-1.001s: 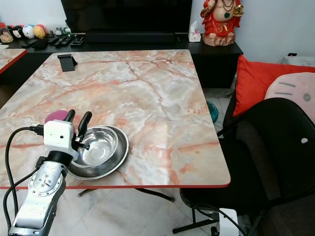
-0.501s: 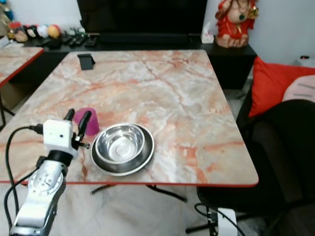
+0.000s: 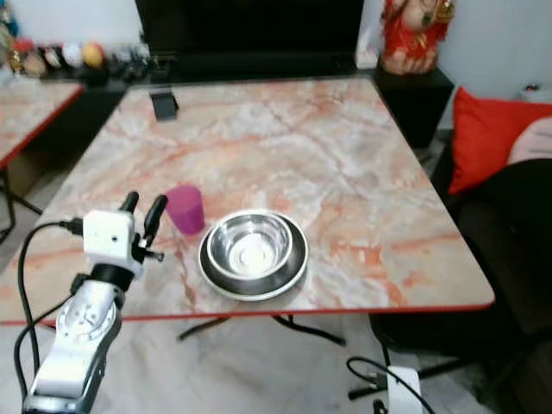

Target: Setting the table

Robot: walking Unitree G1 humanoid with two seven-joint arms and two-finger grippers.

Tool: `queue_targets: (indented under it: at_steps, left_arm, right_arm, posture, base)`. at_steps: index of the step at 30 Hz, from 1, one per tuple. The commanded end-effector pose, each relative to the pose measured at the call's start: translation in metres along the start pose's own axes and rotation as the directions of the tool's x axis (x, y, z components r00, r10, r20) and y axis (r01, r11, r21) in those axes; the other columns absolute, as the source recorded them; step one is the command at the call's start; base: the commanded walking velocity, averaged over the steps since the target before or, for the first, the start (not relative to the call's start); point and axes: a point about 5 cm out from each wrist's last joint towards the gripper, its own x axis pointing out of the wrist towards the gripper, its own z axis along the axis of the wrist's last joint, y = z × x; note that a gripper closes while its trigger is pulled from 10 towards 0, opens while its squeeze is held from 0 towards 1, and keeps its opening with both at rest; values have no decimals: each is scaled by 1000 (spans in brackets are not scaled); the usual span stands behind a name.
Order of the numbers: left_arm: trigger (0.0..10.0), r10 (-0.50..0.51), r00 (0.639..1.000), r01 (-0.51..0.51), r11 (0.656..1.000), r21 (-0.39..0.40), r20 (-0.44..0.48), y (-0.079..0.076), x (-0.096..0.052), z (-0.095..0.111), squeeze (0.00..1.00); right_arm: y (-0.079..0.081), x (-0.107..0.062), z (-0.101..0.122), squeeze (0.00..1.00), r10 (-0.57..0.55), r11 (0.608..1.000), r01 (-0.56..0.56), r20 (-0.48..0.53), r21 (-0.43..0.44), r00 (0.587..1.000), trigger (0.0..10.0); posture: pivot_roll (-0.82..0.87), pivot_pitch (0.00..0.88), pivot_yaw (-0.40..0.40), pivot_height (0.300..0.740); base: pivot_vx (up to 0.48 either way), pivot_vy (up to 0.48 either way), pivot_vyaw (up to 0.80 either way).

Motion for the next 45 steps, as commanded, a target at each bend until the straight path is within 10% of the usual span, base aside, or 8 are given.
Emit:
queue_targets:
  at_steps: [1,45]
  left_arm:
    - [10000,17,1000,-17,1000,26,-4,7,0,0,0]
    - [10000,8,1000,-8,999,35,7,7,1,2,0]
  right_arm:
    - [6,0,2,0,19,1000,-19,5,3,1000,10000]
    - [8,0,3,0,42,999,-42,16,-13,999,10000]
  posture:
    - [-24,0,17,740]
    - [-24,0,27,740]
  base:
    - [0,480,0]
    - [0,480,231]
